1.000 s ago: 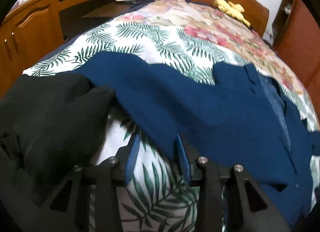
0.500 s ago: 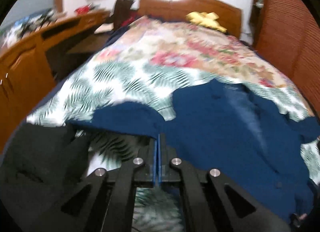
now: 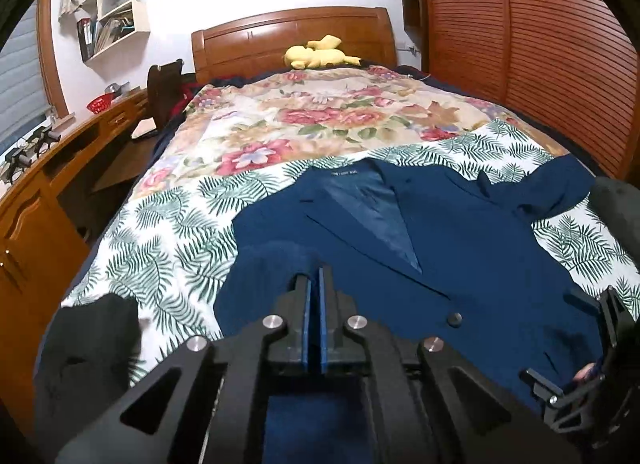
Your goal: Fold large clothes
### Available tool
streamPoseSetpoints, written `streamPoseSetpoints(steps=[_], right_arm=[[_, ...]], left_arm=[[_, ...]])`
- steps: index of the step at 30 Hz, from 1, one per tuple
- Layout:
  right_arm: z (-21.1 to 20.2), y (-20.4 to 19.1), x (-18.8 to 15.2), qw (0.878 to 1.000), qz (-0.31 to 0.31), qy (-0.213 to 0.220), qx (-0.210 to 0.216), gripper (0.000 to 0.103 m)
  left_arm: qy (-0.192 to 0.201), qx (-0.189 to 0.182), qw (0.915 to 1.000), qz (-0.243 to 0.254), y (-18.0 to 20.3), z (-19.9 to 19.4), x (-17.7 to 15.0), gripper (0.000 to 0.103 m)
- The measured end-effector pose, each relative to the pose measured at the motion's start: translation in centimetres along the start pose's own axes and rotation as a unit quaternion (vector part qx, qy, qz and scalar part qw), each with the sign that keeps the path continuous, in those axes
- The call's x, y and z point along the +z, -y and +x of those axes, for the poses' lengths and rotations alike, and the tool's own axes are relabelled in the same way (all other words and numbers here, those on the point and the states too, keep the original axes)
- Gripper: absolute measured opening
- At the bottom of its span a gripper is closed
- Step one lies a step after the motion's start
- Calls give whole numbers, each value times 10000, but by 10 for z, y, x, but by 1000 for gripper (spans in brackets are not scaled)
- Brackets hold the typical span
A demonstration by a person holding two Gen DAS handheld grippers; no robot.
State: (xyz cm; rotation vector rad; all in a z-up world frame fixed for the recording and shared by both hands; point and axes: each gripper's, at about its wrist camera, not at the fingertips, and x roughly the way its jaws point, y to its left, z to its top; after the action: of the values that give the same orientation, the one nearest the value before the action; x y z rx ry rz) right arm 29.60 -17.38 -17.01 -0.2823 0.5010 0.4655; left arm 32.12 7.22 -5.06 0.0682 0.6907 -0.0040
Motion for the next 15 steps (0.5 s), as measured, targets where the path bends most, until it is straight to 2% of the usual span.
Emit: streamPoseSetpoints(steps=[4, 5, 8, 12, 15], right_arm=[[-3, 4, -1, 9999, 78, 19, -77, 103], [-4, 4, -2, 9999, 83, 26, -98, 103], [-8, 3, -5, 9998, 80, 47, -160, 103], [-10, -1, -6, 9998, -19, 63, -175, 103], [-12, -7, -5, 9997, -138, 77, -160, 103]], left_arm=[[108, 33, 9998, -148, 1, -7, -14, 16], [170, 86, 9997, -153, 1, -11, -18, 22], [539, 395, 9977, -111, 1, -29, -29, 27], [750, 247, 9967, -183, -6, -55, -45, 35], [883, 212, 9954, -309, -14, -71, -64, 36]])
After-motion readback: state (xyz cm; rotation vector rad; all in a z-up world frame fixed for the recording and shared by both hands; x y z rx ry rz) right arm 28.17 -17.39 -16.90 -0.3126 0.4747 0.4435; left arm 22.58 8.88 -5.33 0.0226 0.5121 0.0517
